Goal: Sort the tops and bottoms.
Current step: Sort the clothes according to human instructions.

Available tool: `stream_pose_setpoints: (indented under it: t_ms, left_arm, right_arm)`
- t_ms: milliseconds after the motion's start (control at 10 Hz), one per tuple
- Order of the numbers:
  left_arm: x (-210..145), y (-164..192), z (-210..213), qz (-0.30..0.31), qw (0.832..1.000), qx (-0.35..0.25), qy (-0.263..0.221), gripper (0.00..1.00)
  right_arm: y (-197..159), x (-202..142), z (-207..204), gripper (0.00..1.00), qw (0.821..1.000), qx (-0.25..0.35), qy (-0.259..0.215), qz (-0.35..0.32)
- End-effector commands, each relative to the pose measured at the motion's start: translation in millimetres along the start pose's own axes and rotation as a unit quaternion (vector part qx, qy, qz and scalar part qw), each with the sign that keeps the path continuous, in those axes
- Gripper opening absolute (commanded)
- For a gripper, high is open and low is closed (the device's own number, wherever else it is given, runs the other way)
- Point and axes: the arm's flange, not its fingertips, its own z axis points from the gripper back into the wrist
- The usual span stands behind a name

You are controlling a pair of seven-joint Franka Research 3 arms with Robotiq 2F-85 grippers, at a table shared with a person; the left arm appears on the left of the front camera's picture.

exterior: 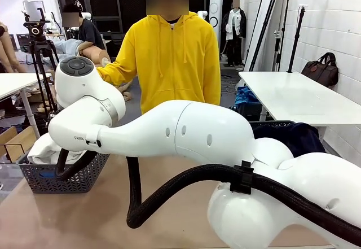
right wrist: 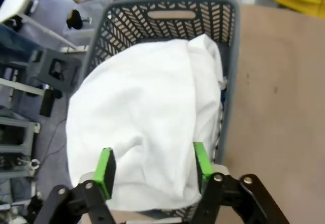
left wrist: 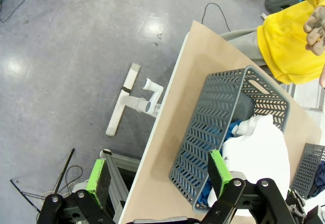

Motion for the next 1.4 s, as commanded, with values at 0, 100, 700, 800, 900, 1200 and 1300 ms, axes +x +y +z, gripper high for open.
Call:
stream_pose_setpoints:
  t_ms: [0,100,700,800,900,1200,1300]
  left_arm:
    - [-1,-1,1,0.008,1.000,0.006,-0.004,1.00]
    - [-1,-1,1,0.008,1.000,0.006,-0.004,1.00]
    - [-1,-1,1,0.008,1.000,0.006,-0.004,1.00]
    - [-1,-1,1,0.008,1.000,0.006,-0.004,1.00]
    - [-1,-1,1,0.008,1.000,0.006,-0.004,1.00]
    - [-1,-1,1,0.008,1.000,0.006,-0.004,1.00]
    - [-1,-1,1,0.008,1.000,0.006,-0.004,1.00]
  right_arm:
    - [102,77,-43,1.00,0.999,-0.027,-0.018,0.005]
    - [97,77,-26,1.00,0.999,-0.038,-0.034,0.004]
    - [-19,48,154,1.00,0.990,-0.126,-0.069,-0.005]
    - [-43,39,175,1.00,0.990,-0.119,-0.065,-0.026]
    - [-61,31,184,1.00,0.990,-0.122,-0.064,-0.041]
    - [-101,-1,199,1.00,0.984,-0.172,-0.046,-0.025]
    - [-108,-2,192,1.00,0.982,-0.180,-0.052,-0.030]
